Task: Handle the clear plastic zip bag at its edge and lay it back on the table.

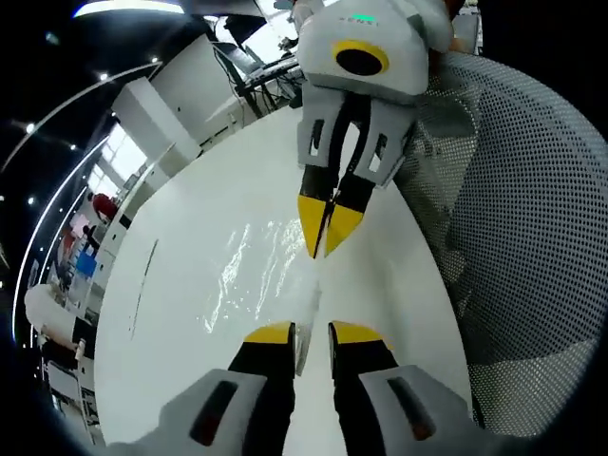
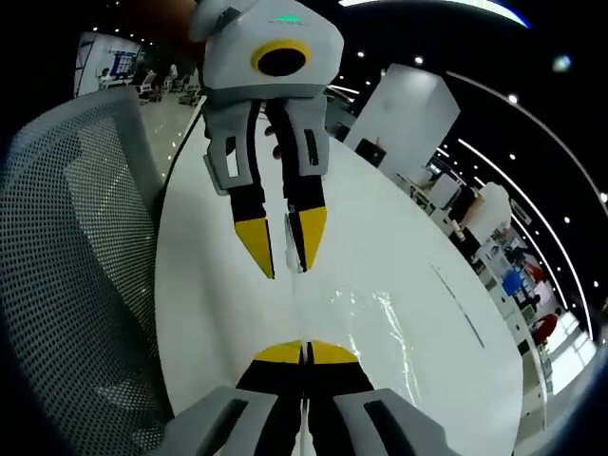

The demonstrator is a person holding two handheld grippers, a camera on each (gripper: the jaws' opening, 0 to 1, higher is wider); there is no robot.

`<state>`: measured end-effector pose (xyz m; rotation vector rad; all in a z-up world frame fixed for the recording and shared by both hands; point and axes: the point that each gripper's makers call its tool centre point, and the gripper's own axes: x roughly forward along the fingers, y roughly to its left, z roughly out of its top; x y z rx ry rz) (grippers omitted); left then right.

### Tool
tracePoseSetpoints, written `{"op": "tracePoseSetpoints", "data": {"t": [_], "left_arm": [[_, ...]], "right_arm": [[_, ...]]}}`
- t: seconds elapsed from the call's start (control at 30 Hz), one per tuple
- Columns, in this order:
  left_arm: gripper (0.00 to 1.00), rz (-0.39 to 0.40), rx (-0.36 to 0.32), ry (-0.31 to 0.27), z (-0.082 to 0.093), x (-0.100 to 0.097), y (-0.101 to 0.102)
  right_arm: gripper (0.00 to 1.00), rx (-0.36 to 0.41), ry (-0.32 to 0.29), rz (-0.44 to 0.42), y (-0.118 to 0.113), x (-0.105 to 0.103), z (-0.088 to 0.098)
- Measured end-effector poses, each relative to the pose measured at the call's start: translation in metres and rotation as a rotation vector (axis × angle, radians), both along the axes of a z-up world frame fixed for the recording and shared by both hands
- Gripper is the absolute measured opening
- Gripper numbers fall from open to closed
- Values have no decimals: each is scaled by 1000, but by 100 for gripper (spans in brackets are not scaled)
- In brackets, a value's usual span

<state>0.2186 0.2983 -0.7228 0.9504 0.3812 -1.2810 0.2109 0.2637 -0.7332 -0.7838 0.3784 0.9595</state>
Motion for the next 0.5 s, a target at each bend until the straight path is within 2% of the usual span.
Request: {"op": "tracePoseSetpoints", "data": {"t": [0.13,0.33,0.4,0.5], "left_arm": [[1,-16,25,-5,-5,1,-1],[0,-27,35,-18,-9,0,-1],[0,-22,33,-21,-10,0,0],[0,-16,28,-23,-10,-1,0]], "right_arm": [[0,0,-6,0,0,0,1],[0,-1,-3,-8,0,0,2],[0,23,21,-20,1,-1,4],[6,72,30,-19,9,-3,13]]}}
